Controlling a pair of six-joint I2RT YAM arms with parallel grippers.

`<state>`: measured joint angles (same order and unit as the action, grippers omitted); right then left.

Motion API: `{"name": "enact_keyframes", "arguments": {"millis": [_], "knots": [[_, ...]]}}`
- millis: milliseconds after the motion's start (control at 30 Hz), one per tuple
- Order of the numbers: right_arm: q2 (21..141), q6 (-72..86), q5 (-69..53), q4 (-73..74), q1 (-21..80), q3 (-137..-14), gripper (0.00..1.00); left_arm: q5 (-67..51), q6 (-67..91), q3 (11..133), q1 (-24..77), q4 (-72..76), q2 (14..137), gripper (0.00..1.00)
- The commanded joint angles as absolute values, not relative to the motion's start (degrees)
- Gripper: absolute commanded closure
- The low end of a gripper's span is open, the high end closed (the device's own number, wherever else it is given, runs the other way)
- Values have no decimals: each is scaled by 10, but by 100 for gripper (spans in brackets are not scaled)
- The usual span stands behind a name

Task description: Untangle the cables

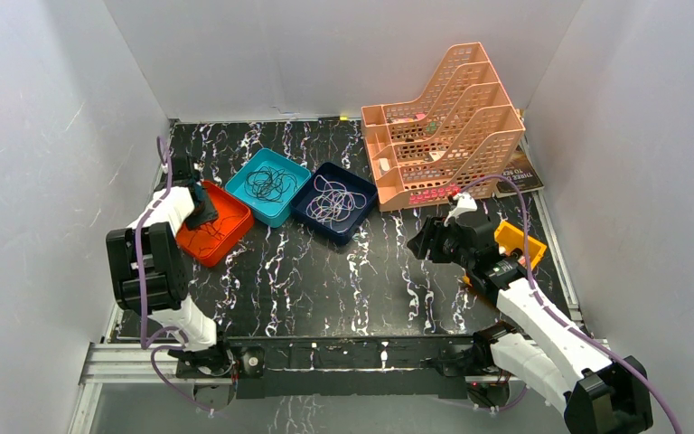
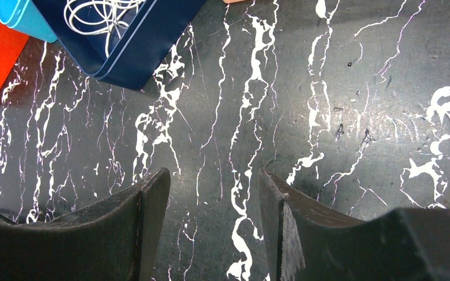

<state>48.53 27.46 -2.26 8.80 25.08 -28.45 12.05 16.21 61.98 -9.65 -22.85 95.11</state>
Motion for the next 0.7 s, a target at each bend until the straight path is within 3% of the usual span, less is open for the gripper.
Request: {"name": "enact_keyframes", "arguments": {"millis": [0, 367, 567, 667], "knots": [[480, 273, -25, 68, 248, -299, 35, 119, 164, 631, -100, -220, 889, 64], [434, 263, 16, 84, 248, -313, 34, 90, 132, 608, -98, -210, 730, 37], [401, 218, 54, 103, 249, -353, 26, -48, 126, 572, -73, -195, 631, 32], [396, 179, 61, 122, 249, -388, 22, -66, 101, 543, -4, -198, 578, 29]]}}
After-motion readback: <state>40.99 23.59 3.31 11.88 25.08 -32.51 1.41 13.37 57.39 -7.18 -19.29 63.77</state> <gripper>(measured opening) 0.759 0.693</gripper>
